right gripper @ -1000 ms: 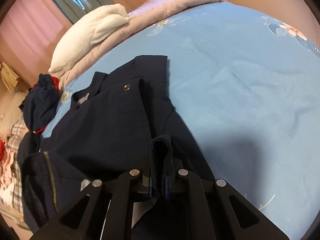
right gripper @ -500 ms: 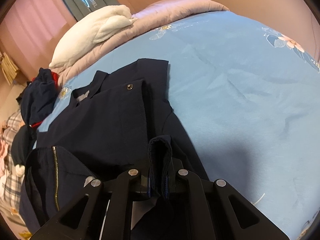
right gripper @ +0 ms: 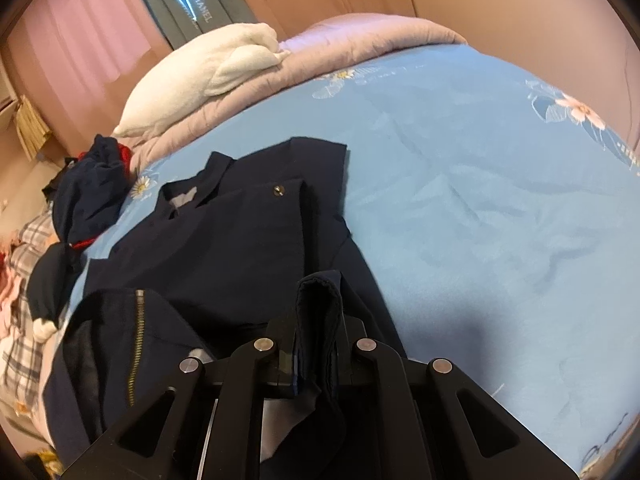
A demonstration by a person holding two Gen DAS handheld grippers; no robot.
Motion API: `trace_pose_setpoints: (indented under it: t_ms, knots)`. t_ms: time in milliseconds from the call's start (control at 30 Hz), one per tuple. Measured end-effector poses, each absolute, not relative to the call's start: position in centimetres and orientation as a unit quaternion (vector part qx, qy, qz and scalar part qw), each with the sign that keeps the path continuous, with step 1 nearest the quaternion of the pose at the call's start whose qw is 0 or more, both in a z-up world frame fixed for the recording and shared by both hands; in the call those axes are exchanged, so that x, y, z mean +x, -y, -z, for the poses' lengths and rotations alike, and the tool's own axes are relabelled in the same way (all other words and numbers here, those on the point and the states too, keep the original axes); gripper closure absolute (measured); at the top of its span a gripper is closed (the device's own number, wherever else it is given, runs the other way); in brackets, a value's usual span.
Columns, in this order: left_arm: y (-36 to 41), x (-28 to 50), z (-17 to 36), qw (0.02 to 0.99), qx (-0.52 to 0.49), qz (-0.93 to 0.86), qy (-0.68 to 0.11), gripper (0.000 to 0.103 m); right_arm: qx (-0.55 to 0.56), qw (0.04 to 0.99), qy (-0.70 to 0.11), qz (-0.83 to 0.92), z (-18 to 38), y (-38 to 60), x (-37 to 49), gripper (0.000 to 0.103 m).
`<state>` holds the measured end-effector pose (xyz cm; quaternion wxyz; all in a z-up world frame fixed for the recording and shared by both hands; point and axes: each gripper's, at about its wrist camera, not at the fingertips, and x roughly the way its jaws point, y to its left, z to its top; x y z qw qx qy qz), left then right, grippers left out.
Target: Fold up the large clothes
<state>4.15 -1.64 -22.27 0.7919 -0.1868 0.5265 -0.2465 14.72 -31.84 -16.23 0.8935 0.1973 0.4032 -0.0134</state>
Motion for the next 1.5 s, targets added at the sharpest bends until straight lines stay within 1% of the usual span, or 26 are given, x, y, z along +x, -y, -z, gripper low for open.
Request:
trace_pose_setpoints:
  t_ms: [167,367,400,433,467,500,533,600,633,700,733,800,867,900,967,1233,1267,1400,1500]
  knots:
    - [-0.9,6.3,17.7,0.817,-0.213,0.246,-0.477,0.095,0.189,0.899,-0.395,0.005,14.8,31.5,14.6,0.097]
    - [-3.6,11.5,15.0,0.829,-0.251,0.234,-0.442,0.095,0.193,0.899,-0.394,0.0,13.8,31.7,15.5,0.097]
    - [-3.8,12.9,15.0,0.827,-0.258,0.231,-0.443,0.095,0.196,0.897,-0.395,0.002,13.7,31.8,15.7,0.093]
    - [-4.0,14.5,15.1,0.824,-0.265,0.226,-0.446,0.095,0.2,0.895,-0.399,0.01,13.7,32.1,16.0,0.08]
    - [-4.1,16.3,15.5,0.819,-0.275,0.222,-0.452,0.095,0.205,0.892,-0.401,0.025,13.7,32.5,16.2,0.072]
    - [-4.2,17.4,15.7,0.816,-0.279,0.219,-0.455,0.094,0.208,0.894,-0.395,0.038,13.6,32.8,16.2,0.059]
    - [-4.3,19.0,16.1,0.813,-0.282,0.217,-0.46,0.094,0.214,0.897,-0.384,0.049,13.3,33.4,16.2,0.057]
    - [-5.0,21.2,16.7,0.81,-0.286,0.208,-0.469,0.094,0.223,0.898,-0.375,0.054,12.8,34.2,16.1,0.057]
    - [-4.9,22.0,16.9,0.806,-0.29,0.208,-0.472,0.092,0.228,0.898,-0.373,0.057,12.7,34.6,16.0,0.057]
    - [-4.4,24.1,16.7,0.809,-0.291,0.209,-0.467,0.075,0.225,0.899,-0.371,0.055,12.5,35.1,15.6,0.057]
    - [-4.5,24.7,16.6,0.81,-0.293,0.2,-0.466,0.071,0.218,0.901,-0.371,0.056,12.4,35.3,15.2,0.057]
    - [-4.6,25.4,15.9,0.82,-0.291,0.188,-0.455,0.05,0.207,0.906,-0.365,0.061,12.5,35.5,14.5,0.057]
    - [-5.3,25.5,15.1,0.831,-0.29,0.191,-0.435,0.043,0.2,0.905,-0.373,0.051,13.0,35.6,13.8,0.055]
    - [-5.6,25.5,14.8,0.836,-0.289,0.188,-0.426,0.04,0.199,0.903,-0.379,0.046,13.3,35.6,13.6,0.052]
    - [-6.7,25.5,14.6,0.849,-0.278,0.164,-0.418,0.038,0.182,0.899,-0.398,0.032,14.5,35.3,13.4,0.051]
    - [-10.1,24.6,17.0,0.848,-0.278,0.11,-0.439,0.037,0.148,0.884,-0.443,-0.004,18.2,33.8,13.8,0.05]
    - [-10.1,24.6,17.3,0.847,-0.274,0.11,-0.443,0.036,0.146,0.884,-0.444,-0.011,18.5,33.6,14.5,0.05]
    - [-9.4,24.1,17.5,0.85,-0.241,0.119,-0.452,0.023,0.129,0.889,-0.44,-0.024,18.8,33.1,16.4,0.05]
    - [-8.3,24.0,17.5,0.861,-0.197,0.126,-0.452,0.021,0.113,0.887,-0.447,-0.022,19.6,32.3,17.8,0.05]
